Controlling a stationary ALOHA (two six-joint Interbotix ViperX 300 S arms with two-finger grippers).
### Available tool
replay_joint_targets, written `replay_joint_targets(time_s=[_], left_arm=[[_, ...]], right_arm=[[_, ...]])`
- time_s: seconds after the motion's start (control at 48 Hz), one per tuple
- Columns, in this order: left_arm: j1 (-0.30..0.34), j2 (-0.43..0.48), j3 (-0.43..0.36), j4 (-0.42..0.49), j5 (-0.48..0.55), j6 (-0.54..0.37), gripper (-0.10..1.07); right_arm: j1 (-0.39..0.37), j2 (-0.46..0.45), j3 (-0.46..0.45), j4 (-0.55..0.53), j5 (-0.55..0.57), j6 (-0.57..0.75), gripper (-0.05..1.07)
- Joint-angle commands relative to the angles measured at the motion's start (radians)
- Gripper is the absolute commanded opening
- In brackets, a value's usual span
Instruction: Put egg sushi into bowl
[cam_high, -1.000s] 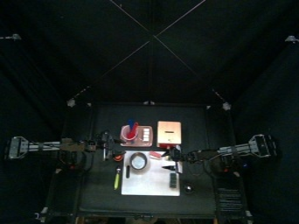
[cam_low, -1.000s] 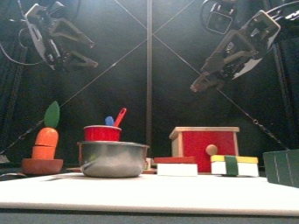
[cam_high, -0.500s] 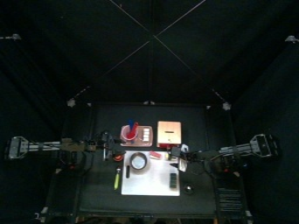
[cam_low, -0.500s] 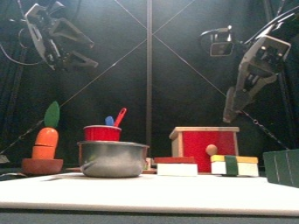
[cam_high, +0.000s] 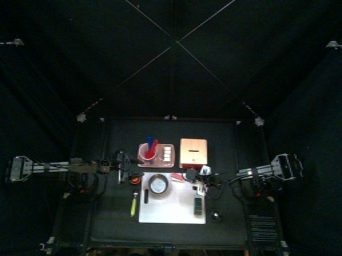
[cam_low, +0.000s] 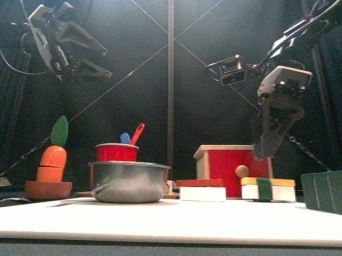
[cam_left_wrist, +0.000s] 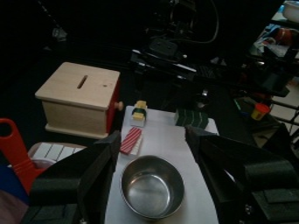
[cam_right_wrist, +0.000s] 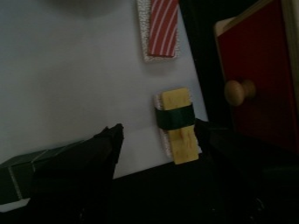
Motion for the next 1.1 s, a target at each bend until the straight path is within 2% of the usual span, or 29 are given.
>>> replay_joint_targets(time_s=[0.0, 0.271, 0.458, 0.604, 1.083], left_arm=[[0.000, 0.002, -0.006, 0.002, -0.008, 0.002, 0.94], [0.000, 0.002, 0.011, 0.002, -0.008, 0.003, 0.94], [0.000, 0.002, 0.011, 0.002, -0.008, 0.003, 0.94], [0.000, 0.002, 0.017, 0.002, -0.005, 0.002, 0.94], [0.000, 0.002, 0.018, -0.002, -0.002, 0.002, 0.94]], right_arm=[[-0.025, -0.003, -0.037, -0.011, 0.008, 0.002, 0.96], [-0.066, 0.014, -0.048, 0.048, 0.017, -0.034, 0.94], [-0.124, 0.046, -0.072, 0.184, 0.021, -0.256, 0.94], [-0.155, 0.069, -0.074, 0.230, 0.021, -0.359, 0.94], [-0.147, 0.121, -0.049, 0.244, -0.017, -0.368, 0.94]])
